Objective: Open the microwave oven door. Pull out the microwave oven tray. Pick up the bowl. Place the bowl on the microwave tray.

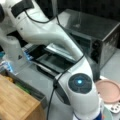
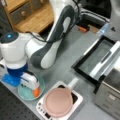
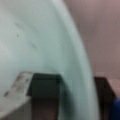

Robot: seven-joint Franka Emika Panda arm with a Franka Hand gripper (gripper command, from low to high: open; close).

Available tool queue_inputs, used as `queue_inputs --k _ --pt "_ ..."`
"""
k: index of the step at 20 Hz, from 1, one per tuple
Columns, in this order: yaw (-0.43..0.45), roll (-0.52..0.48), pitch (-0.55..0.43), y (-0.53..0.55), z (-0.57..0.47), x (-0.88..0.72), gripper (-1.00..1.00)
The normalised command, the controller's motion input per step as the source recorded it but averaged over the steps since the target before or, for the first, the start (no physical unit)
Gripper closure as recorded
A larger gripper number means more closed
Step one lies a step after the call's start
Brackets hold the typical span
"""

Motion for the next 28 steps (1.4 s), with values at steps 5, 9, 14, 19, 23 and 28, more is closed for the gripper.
queue_inputs --k 5,9,14,19,23,28 --pt "-0.166 0.217 -0.125 0.08 0.13 -0.4 1.0" --pt "-0.178 0.187 -0.074 0.02 0.24 -0.5 1.0" --pt "-0.18 0.195 -0.09 0.03 0.07 -0.41 1.0" --pt "-0.19 0.248 -0.086 0.1 0.05 -0.41 1.0" --pt "-0.182 0.26 -0.051 0.17 0.17 -0.58 1.0" --pt "-0.146 0.217 -0.07 0.28 0.16 -0.74 1.0"
